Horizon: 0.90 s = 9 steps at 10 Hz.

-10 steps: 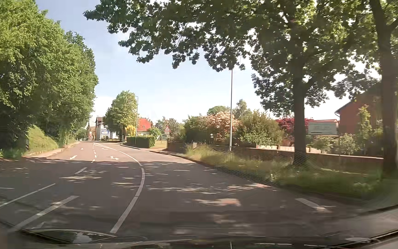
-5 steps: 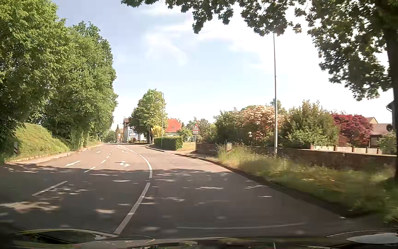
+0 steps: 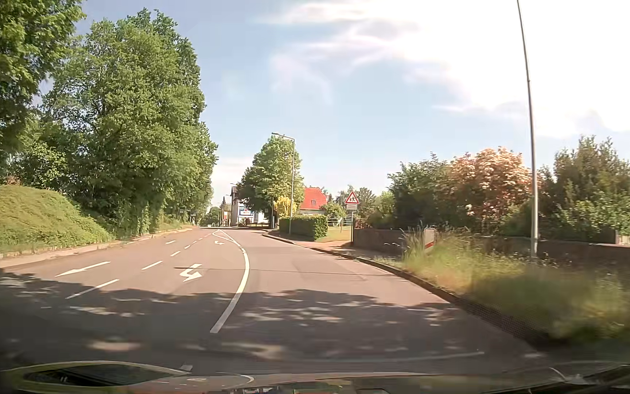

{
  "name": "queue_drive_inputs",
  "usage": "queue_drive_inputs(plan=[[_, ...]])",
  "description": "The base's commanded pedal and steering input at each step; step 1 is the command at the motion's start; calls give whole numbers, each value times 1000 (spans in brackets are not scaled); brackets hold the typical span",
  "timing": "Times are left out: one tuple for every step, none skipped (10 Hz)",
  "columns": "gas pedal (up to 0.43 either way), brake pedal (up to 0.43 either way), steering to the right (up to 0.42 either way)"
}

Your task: Follow the waypoints while adhering to traffic rules and regulations

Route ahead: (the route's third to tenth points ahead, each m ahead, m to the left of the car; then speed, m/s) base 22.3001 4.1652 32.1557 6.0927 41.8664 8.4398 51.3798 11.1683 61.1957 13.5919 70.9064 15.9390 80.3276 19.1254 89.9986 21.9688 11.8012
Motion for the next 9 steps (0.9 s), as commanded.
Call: queue_drive_inputs(plan=[[209,0,-59],[220,0,-58],[220,0,-57],[220,0,-56],[228,0,-54],[228,0,-53],[228,0,-52],[228,0,-51],[228,0,-50]])
